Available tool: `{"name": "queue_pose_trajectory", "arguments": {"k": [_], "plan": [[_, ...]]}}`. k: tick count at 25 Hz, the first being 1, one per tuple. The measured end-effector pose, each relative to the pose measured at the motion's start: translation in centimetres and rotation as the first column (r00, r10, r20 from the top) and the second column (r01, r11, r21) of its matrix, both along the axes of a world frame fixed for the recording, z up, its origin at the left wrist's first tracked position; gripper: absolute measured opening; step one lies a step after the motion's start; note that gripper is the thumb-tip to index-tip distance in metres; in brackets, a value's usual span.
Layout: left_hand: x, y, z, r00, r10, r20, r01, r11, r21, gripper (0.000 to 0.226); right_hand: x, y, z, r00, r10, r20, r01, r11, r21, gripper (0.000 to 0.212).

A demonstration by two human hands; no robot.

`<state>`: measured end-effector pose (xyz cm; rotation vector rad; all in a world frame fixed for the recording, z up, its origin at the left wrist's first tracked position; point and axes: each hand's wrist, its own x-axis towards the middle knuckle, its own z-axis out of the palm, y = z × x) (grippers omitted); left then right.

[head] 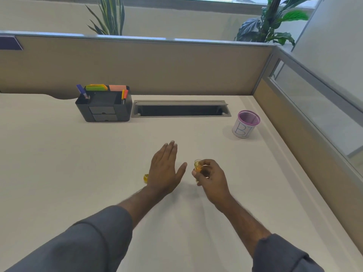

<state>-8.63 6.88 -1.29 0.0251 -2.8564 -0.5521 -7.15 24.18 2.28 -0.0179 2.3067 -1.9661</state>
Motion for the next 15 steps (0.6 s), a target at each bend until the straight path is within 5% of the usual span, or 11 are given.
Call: {"name": "queue_pose_trajectory", "arguments": {"k": [7, 15], "plan": [[-4.1, 2.6, -3.3, 0.979, -0.010, 0.205, 0.022, 0.998, -0.055, 0.086, -3.3, 4.5, 0.9, 0.988, -0.110, -0.107, 0.115, 0.993, 0.037, 0.025], [-6.4, 4.4, -4.7, 0.965, -0.039, 0.258, 0.044, 0.999, -0.013, 0.086, -10.6, 9.1, 1.8, 0.930, -0.316, -0.189, 0.339, 0.935, 0.103, 0.031]]}}
